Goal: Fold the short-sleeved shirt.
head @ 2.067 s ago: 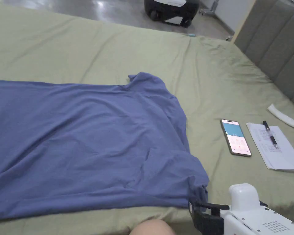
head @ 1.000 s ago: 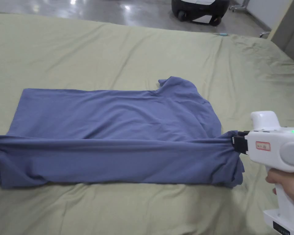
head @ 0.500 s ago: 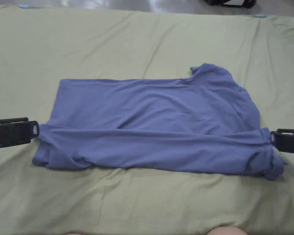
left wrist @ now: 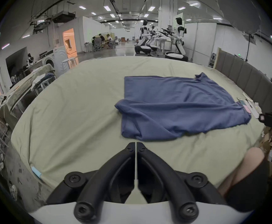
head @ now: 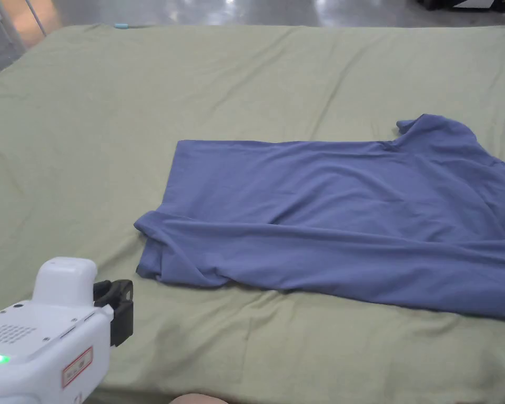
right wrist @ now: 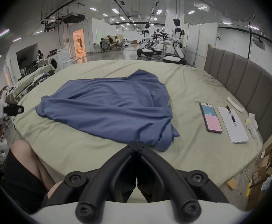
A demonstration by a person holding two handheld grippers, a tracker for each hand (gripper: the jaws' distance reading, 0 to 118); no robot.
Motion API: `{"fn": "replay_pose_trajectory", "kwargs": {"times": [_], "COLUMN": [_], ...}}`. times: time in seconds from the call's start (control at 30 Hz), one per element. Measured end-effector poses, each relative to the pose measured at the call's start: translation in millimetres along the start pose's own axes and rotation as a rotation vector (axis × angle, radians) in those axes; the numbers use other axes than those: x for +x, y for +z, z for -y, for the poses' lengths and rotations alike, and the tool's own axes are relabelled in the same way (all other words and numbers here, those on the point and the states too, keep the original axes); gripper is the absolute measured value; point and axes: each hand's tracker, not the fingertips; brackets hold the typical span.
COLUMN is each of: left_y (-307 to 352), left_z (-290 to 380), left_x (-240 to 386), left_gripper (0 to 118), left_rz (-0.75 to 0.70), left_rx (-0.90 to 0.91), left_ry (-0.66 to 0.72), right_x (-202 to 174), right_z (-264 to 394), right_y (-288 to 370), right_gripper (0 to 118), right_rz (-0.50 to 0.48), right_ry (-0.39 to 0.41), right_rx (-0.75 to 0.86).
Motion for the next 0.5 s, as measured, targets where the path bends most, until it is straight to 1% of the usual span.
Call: {"fn": "replay_pose_trajectory", "kwargs": {"times": [0.07, 0.1, 0.17, 0.2, 0.23, 0.33, 0.37, 0.4, 0.47, 0.5], "left_y": [-23, -39, -63, -75, -85, -104, -104, -99, -95, -94], "left_z": [-10, -15, -22, -24, -21, -15, -12, -12, -16, -14], "left_x": [-6, -6, -14, -16, -8, -7, -4, -2, 4, 11], "left_gripper": [60, 77, 76, 75, 70, 52, 38, 36, 12, 8], "left_rz": [-0.064, -0.069, -0.06, -0.063, -0.05, 0.01, 0.007, -0.016, -0.022, -0.038], "left_rx": [0.009, 0.004, -0.041, -0.088, -0.108, -0.186, -0.171, -0.14, -0.13, -0.119], "left_ry": [0.0, 0.005, 0.021, 0.034, 0.048, 0.076, 0.08, 0.072, 0.031, -0.003], "right_x": [-3, -3, -3, -3, -3, 1, 1, 2, 5, 6], "right_z": [-3, -3, -6, -7, -7, -8, -8, -7, -6, -4], "right_y": [-4, -4, -7, -6, -6, -6, -6, -5, -7, -9], "right_gripper": [0, 0, 0, 0, 0, 0, 0, 0, 0, 0], "right_rz": [-0.001, -0.001, 0.0, 0.001, 0.003, 0.017, 0.02, 0.029, 0.033, 0.031], "right_ry": [0.007, 0.006, 0.003, 0.001, 0.001, -0.006, -0.008, -0.009, -0.011, -0.015], "right_rx": [-0.016, -0.02, -0.024, -0.026, -0.028, -0.034, -0.039, -0.042, -0.053, -0.06]}}
